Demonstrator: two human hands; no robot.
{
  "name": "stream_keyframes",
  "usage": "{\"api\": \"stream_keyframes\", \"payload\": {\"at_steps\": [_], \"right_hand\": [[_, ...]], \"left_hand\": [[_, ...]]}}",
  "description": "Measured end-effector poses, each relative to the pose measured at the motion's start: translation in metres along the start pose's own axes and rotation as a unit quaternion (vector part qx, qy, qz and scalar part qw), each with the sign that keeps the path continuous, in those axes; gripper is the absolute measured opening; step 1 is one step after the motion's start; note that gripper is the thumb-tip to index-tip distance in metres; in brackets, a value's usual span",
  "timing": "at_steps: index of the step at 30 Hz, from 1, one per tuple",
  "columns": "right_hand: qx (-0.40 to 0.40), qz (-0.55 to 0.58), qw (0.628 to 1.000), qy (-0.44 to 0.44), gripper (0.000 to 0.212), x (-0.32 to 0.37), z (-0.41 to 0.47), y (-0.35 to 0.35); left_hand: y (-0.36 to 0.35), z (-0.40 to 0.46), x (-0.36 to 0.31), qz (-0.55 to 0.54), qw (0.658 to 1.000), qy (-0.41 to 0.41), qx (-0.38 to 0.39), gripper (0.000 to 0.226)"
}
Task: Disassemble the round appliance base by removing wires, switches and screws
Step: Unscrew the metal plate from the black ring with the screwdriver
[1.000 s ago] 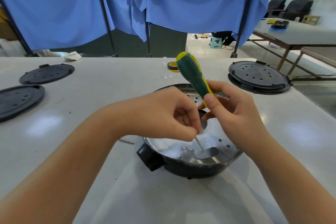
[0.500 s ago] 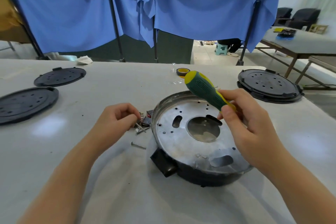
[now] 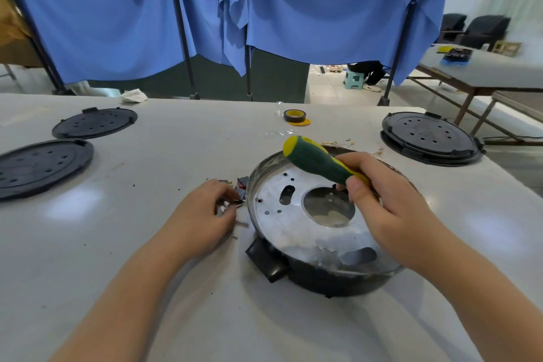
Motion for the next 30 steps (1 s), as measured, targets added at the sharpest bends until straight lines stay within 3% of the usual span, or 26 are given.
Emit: {"api": "stream_keyframes", "payload": {"at_steps": [5,11,14,19,30], "right_hand": [[0.071,-0.064,0.995,-0.004,0.018,0.014,0.004,0.001],[0.188,-0.144,0.971,-0.038,0.063,0.006,-0.020,-0.007],[0.228,-0.181,0.956,-0.045,0.064,0.000,-0.032,-0.017],[0.218,-0.188,0.956,-0.049,0.047,0.001,-0.032,-0.019],[0.200,-0.138,0.967,-0.078,0.045,-0.003,-0.026,-0.010]], "left_hand": [[0.019,-0.008,-0.018,-0.037,0.993,-0.035,-0.106,0.022],[0.014,-0.013,-0.027,-0.082,0.988,-0.046,-0.125,0.019],[0.013,-0.013,-0.026,-0.102,0.986,-0.043,-0.124,0.019],[0.013,-0.014,-0.026,-0.113,0.985,-0.034,-0.125,0.017],[0.009,-0.009,-0.017,-0.211,0.970,-0.023,-0.119,0.027]]}}
Point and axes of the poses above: each hand's wrist, its own z-axis towards the middle knuckle, its own y-axis out of the back of the hand, x = y × z, the point moved 8 cm from there along z, towards the middle knuckle, and after that the axes turned 15 degrees about x, right-handed, at the moved point
